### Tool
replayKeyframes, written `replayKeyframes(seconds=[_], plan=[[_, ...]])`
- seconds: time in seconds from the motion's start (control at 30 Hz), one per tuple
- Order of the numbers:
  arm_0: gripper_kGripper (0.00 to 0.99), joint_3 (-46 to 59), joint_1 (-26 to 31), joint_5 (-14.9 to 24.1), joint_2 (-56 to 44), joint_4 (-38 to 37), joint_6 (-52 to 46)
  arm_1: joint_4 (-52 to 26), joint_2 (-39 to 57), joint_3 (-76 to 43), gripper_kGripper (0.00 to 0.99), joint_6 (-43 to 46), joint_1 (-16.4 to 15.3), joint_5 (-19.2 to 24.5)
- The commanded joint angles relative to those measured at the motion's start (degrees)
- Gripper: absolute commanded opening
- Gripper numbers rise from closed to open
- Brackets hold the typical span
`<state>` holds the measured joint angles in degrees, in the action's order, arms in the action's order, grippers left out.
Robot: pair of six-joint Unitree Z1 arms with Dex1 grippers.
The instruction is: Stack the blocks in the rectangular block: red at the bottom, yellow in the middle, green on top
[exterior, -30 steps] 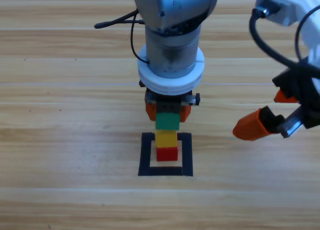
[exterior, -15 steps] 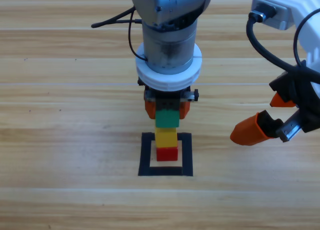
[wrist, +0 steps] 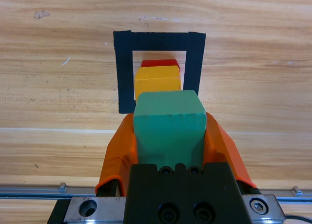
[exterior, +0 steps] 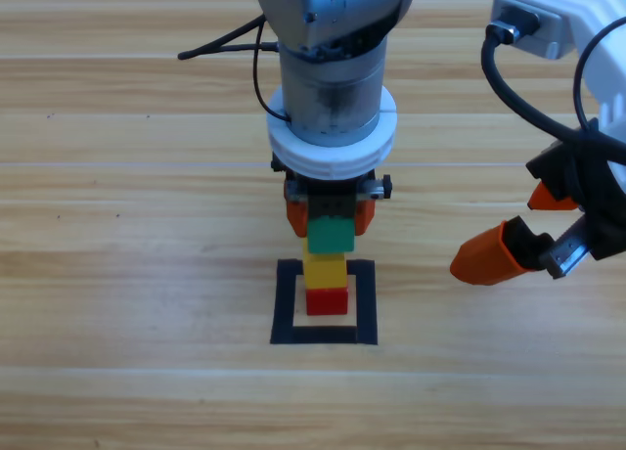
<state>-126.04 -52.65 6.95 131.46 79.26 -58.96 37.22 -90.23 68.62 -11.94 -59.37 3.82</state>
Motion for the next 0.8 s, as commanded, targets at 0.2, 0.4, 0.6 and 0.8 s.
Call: replayKeyframes(seconds=[0.2, 0.4, 0.6, 0.8], plan=[[0.0, -0.09, 1.06, -0.44, 2.92, -0.69, -0.63, 1.1, -3.28, 0.29, 0.99, 0.25, 0.04, -0.48], [0.0, 0.44, 1.15, -0.53, 3.27, -0.95, -0.54, 1.1, -3.72, 0.46, 0.99, 0.25, 0.04, -0.48], [0.0, 0.53, 1.15, -0.53, 3.63, -1.22, -0.19, 1.1, -4.07, 0.73, 0.99, 0.25, 0.13, -0.48], [0.0, 1.14, 1.41, -0.62, 3.71, -1.92, 0.33, 1.1, -4.34, 0.73, 0.99, 0.25, 0.13, -0.57]])
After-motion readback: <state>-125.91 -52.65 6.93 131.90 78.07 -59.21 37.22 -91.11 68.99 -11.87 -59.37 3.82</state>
